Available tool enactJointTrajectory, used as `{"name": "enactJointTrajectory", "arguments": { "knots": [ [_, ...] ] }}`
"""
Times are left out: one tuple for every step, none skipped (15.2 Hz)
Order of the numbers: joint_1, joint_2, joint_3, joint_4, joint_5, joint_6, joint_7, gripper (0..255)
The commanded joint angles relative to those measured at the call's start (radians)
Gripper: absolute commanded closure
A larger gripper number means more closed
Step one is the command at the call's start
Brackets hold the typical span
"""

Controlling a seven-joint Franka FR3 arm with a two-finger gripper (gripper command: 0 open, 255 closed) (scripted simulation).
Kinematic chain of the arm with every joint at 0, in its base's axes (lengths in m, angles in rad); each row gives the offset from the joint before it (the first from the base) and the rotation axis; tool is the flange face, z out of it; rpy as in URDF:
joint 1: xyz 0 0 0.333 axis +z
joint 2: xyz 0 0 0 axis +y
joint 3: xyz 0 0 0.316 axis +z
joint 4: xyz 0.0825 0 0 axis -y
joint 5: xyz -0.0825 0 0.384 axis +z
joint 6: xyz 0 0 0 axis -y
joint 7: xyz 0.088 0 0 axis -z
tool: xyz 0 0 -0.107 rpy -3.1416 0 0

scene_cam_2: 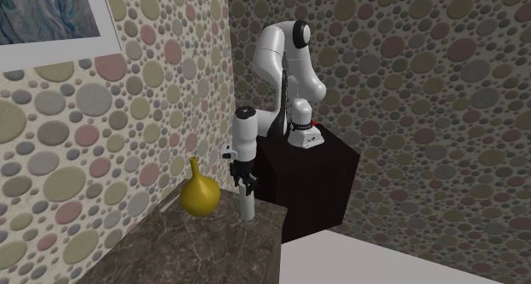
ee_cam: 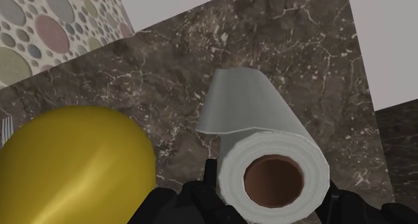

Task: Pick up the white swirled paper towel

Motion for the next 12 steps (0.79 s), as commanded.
{"name": "enactJointTrajectory", "arguments": {
  "knots": [
    [-0.008, -0.023, 0.011, -0.002, 0.017, -0.020, -0.013, 255],
    [-0.011, -0.035, 0.015, -0.002, 0.026, -0.030, -0.020, 255],
    [-0.015, -0.046, 0.020, -0.002, 0.034, -0.040, -0.027, 255],
    [-0.018, -0.057, 0.025, -0.002, 0.043, -0.051, -0.033, 255],
    [-0.021, -0.068, 0.029, -0.002, 0.052, -0.061, -0.040, 255],
    [-0.024, -0.079, 0.033, -0.001, 0.060, -0.072, -0.046, 255],
    [-0.027, -0.090, 0.038, 0.000, 0.069, -0.083, -0.053, 255],
    [-0.030, -0.101, 0.041, 0.001, 0.077, -0.093, -0.059, 255],
    [-0.032, -0.112, 0.045, 0.002, 0.085, -0.104, -0.065, 255],
    [-0.035, -0.122, 0.048, 0.004, 0.093, -0.115, -0.072, 255],
    [-0.035, -0.124, 0.049, 0.004, 0.095, -0.117, -0.072, 255],
    [-0.035, -0.124, 0.049, 0.004, 0.095, -0.117, -0.073, 255]
  ]
}}
